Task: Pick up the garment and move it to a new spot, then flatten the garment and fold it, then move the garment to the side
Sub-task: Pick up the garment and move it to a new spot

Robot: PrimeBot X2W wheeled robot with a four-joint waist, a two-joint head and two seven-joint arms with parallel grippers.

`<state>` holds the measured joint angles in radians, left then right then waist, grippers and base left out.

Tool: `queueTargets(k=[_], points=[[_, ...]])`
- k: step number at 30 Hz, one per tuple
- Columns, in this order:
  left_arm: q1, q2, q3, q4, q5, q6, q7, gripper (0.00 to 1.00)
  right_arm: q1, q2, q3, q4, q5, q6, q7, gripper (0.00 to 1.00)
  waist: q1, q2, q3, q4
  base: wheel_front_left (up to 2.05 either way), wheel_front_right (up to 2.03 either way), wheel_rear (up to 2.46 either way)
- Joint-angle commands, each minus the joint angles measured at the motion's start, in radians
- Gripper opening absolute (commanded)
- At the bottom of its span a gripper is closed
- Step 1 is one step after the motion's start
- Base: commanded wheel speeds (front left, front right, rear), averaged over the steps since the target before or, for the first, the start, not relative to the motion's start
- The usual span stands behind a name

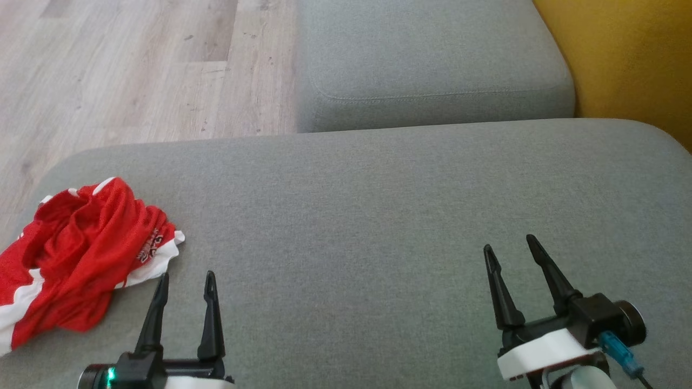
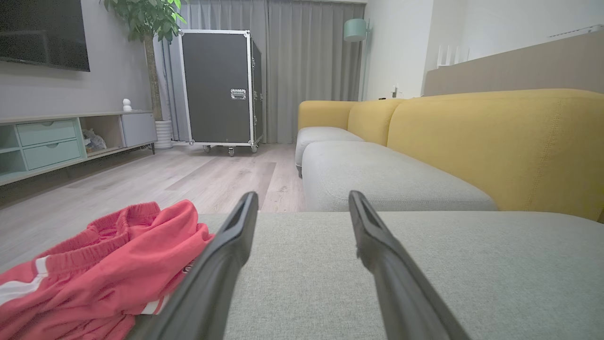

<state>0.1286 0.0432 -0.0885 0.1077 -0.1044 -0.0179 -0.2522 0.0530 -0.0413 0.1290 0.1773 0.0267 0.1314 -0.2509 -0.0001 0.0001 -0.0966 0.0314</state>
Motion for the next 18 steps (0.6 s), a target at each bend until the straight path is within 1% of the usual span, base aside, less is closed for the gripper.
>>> queueTargets(k=[1, 6, 9, 12, 18], points=[[-0.046, 0.007, 0.038, -0.030, 0.003, 0.001, -0.010, 1.00, -0.031, -0.009, 0.022, -0.027, 0.006, -0.001, -0.011, 1.00, 0.0001, -0.0001, 0.001, 0.004, 0.00, 0.00, 0.00], [-0.052, 0.007, 0.041, -0.025, 0.007, -0.002, -0.010, 1.00, -0.028, -0.009, 0.021, -0.027, 0.002, -0.001, -0.011, 1.00, 0.0001, -0.0001, 0.002, 0.027, 0.00, 0.00, 0.00], [-0.052, 0.007, 0.038, -0.022, 0.012, -0.003, -0.010, 1.00, -0.025, -0.009, 0.023, -0.026, -0.001, -0.001, -0.011, 1.00, 0.0001, -0.0001, 0.002, 0.057, 0.00, 0.00, 0.00], [-0.051, 0.007, 0.035, -0.024, 0.018, -0.002, -0.010, 1.00, -0.020, -0.009, 0.027, -0.026, -0.001, -0.001, -0.011, 1.00, 0.0001, -0.0001, 0.002, 0.097, 0.00, 0.00, 0.00], [-0.045, 0.007, 0.048, -0.027, 0.028, -0.004, -0.010, 1.00, -0.011, -0.009, 0.045, -0.024, 0.000, -0.001, -0.011, 1.00, 0.0001, -0.0001, -0.001, 0.205, 0.00, 0.00, 0.00]])
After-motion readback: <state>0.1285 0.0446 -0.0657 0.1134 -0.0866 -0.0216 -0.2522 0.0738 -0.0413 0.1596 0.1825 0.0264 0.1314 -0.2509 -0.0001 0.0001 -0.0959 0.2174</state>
